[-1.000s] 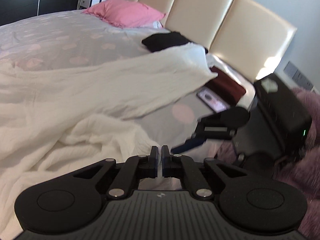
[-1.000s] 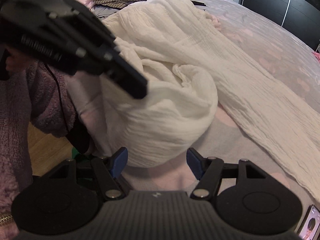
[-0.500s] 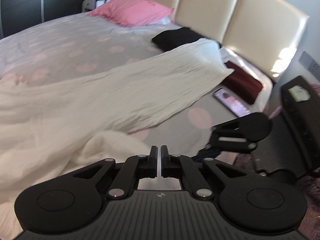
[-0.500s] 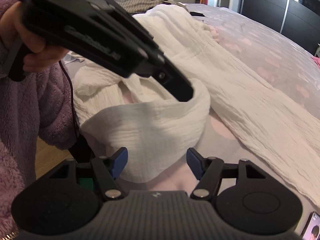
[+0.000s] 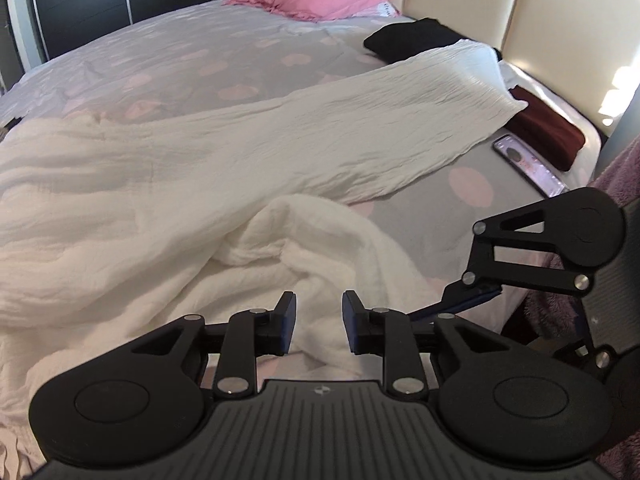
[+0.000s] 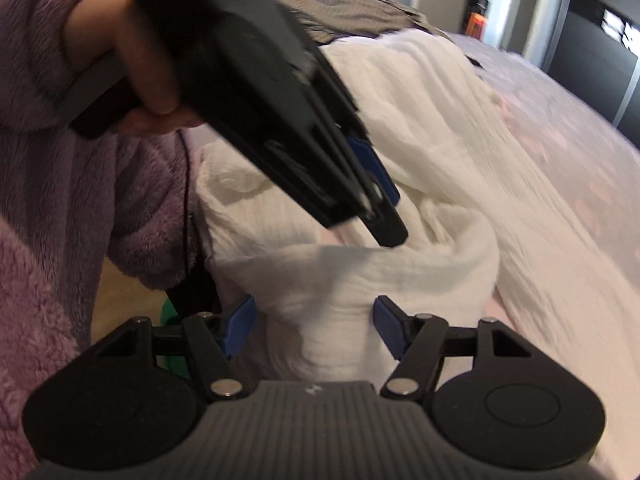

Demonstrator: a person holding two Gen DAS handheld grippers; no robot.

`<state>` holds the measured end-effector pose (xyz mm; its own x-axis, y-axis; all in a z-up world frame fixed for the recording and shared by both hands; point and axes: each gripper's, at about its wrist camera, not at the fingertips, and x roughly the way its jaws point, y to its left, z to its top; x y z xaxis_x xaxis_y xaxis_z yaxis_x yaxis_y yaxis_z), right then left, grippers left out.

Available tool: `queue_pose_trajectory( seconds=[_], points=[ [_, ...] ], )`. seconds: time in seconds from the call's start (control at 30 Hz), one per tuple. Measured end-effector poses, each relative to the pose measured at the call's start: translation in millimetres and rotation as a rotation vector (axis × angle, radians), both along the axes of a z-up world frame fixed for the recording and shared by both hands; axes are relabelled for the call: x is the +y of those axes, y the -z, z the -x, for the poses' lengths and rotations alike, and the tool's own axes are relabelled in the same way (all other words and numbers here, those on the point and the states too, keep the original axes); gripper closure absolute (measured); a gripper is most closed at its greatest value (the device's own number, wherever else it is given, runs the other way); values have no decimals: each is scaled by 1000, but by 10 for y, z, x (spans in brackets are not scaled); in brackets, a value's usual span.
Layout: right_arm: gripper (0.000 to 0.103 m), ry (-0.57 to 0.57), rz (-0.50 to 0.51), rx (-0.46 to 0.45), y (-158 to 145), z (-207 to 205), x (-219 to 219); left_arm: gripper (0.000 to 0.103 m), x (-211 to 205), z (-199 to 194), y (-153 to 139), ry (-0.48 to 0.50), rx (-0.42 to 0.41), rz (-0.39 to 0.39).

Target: Fold clothes

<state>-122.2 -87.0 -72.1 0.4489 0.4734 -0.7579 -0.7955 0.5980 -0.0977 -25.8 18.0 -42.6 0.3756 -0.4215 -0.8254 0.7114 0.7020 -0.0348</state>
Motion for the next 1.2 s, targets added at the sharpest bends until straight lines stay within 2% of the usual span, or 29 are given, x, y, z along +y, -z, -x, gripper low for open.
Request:
queue_pose_trajectory(
  seconds=[0.13,0.2,0.23,0.27,0.37,0.47,0.6,0.73,0.93,1.03,1.13,1.2],
  points=[
    [30,-50,75,-37,80,7,161,80,54,4,34,-19,-2,-24],
    [35,-55,116,-46,140,-18,208,80,78,8,23,-23,-6,-19],
    [49,-55,134,-50,169,-36,221,80,92,10,15,-27,-9,-15],
    [69,-52,148,-51,185,-49,221,80,100,11,4,-33,-13,-13],
    [85,-33,171,-44,190,-79,173,80,140,8,-13,-50,-16,-6],
    [90,3,163,-40,126,-108,36,80,177,2,-19,-70,-19,-2],
    [92,87,160,-54,31,-157,-196,80,209,-12,-9,-93,-21,-6],
    [93,233,159,-55,-50,-312,-507,80,204,-17,2,-95,-22,-11],
    [93,507,170,-38,-73,-616,-930,79,160,0,18,-64,-20,-19],
    [90,546,174,-23,-58,-654,-1012,78,129,22,45,-18,22,-3],
    [82,537,193,-38,-47,-610,-986,72,73,103,73,66,76,31],
    [74,535,199,-51,-57,-582,-976,58,6,205,92,127,70,25]
  ],
)
